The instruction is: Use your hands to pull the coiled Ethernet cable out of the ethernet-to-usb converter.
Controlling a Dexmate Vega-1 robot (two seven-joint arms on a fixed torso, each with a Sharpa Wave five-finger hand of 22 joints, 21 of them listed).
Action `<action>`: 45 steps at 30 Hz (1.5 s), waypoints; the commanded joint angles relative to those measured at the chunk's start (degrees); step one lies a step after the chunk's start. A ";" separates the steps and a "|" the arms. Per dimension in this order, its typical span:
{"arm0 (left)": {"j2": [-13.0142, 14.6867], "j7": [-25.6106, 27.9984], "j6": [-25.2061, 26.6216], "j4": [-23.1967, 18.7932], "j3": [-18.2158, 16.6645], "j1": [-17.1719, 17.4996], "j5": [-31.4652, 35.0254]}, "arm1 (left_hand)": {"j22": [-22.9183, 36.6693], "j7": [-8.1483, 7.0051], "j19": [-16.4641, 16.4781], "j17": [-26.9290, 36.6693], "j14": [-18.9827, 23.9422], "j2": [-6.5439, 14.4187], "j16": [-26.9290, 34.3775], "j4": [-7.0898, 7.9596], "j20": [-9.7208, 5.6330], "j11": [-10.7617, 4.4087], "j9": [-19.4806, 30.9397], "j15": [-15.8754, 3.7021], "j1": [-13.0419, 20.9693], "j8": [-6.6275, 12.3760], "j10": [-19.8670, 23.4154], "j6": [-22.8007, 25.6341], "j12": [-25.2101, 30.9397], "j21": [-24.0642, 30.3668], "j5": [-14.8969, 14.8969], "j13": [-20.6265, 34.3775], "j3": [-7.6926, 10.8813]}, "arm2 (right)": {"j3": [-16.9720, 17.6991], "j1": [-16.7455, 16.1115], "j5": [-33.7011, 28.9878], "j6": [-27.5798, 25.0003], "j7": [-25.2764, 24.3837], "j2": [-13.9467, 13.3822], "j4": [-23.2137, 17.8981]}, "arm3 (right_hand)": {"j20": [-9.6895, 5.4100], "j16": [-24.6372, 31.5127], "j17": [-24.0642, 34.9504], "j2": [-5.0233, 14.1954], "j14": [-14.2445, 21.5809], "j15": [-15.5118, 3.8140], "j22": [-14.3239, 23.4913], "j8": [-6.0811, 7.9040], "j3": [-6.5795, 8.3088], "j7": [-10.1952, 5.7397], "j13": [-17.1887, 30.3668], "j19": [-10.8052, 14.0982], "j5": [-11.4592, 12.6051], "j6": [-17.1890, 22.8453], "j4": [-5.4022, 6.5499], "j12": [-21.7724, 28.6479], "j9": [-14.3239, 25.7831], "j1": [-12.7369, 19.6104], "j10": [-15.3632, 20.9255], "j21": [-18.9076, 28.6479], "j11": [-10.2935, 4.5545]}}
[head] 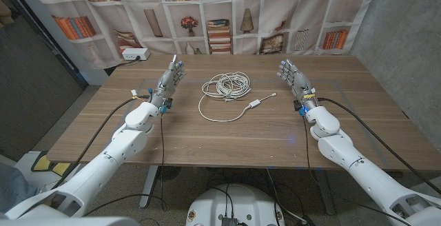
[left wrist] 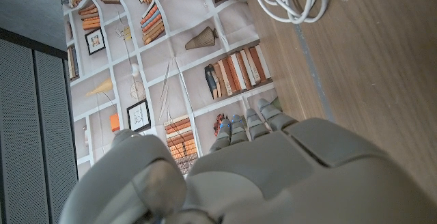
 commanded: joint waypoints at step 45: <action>4.35 -1.01 -2.01 -4.48 -2.29 2.73 1.80 | 0.16 0.79 0.48 0.02 5.05 0.26 0.91 -0.32 -1.15 0.64 0.27 0.44 0.63 1.17 5.36 5.44 1.21 0.24 0.50 0.25 -1.55 | -5.32 -1.21 -44.07 -21.59 -9.00 -19.54 -24.47 | 12.10 -0.44 0.23 -2.18 -1.80 -0.89 0.45 -1.42 6.05 -9.66 0.21 -1.09 2.99 9.12 0.22 -5.20 0.63 25.88 7.21 -5.10 -11.66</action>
